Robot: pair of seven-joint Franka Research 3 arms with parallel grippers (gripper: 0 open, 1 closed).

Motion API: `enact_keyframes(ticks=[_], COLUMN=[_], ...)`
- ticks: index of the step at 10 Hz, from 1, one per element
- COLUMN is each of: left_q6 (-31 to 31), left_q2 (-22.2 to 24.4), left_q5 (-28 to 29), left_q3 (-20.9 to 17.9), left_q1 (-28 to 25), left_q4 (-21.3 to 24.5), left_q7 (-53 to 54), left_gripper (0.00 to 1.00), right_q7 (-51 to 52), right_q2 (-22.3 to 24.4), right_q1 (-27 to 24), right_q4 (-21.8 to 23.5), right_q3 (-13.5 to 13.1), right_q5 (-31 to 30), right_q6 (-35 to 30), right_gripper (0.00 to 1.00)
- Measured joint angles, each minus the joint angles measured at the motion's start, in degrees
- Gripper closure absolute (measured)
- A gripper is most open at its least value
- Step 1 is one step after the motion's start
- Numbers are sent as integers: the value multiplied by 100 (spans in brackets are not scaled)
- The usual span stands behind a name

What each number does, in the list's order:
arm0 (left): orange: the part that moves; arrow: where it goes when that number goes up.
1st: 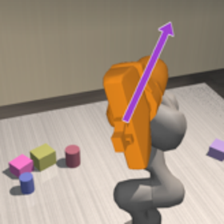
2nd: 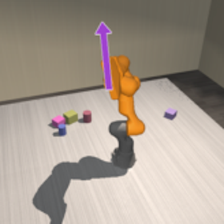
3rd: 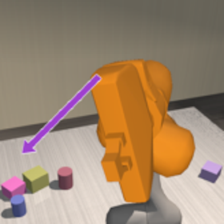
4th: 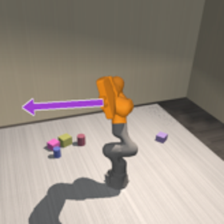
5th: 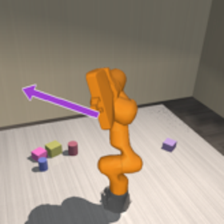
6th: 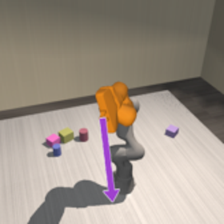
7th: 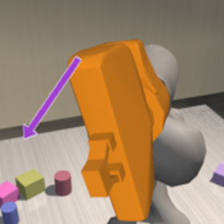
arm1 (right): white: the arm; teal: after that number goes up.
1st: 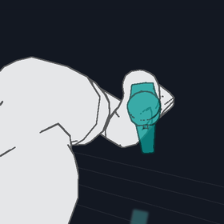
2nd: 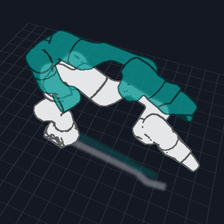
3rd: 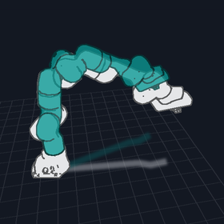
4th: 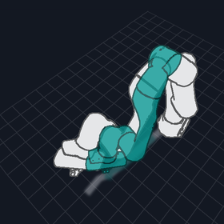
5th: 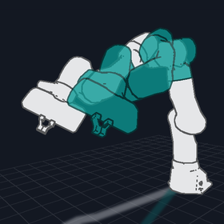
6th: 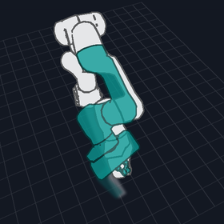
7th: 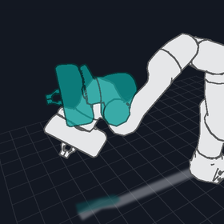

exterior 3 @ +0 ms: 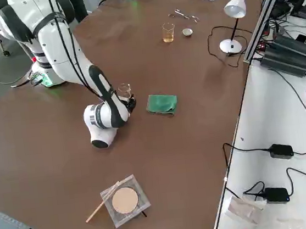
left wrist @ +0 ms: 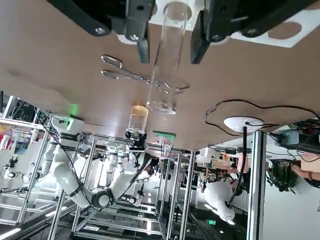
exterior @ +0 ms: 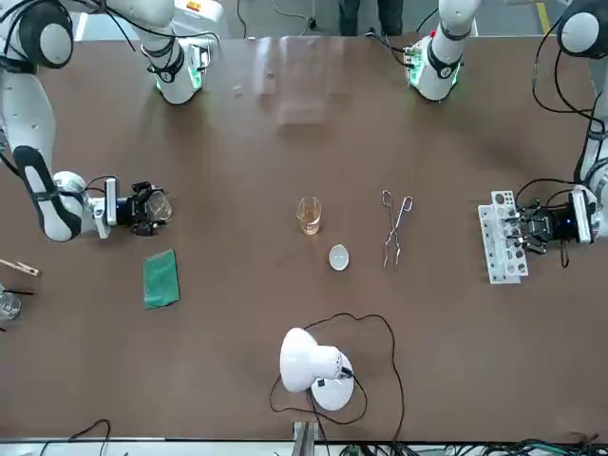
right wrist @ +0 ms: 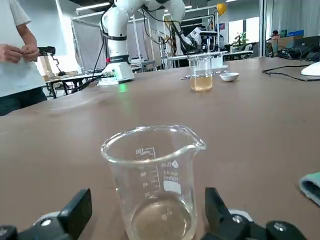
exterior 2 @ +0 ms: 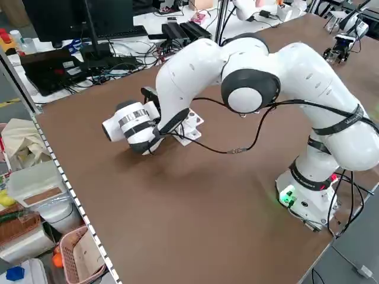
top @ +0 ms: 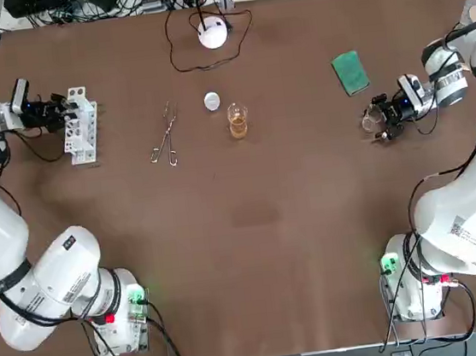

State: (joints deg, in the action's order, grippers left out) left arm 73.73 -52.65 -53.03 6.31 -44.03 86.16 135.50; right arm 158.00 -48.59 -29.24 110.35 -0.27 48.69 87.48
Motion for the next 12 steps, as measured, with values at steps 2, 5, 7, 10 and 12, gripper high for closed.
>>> enact_keyframes(ticks=[2, 5, 7, 10, 12], left_q6=[1, 1, 1, 2, 2], left_q2=[0, 0, 0, 0, 6], left_q5=[0, 0, -46, -46, -45], left_q3=[2, 12, 67, 93, 124], left_q1=[-7, -7, -9, -9, -11], left_q4=[0, 0, -5, -7, -40], left_q7=[0, 1, 1, 1, 1], left_gripper=[63, 70, 76, 78, 79], right_q7=[0, 0, 0, 0, 0], right_q2=[-3, -16, -16, -18, -19], right_q1=[15, 87, 132, 179, 184], right_q4=[9, 28, 31, 37, 37], right_q3=[0, 2, 6, 12, 13], right_q5=[5, 53, 71, 88, 121], right_q6=[0, -1, -4, -21, -20], right_gripper=[0, 0, 0, 0, 1])
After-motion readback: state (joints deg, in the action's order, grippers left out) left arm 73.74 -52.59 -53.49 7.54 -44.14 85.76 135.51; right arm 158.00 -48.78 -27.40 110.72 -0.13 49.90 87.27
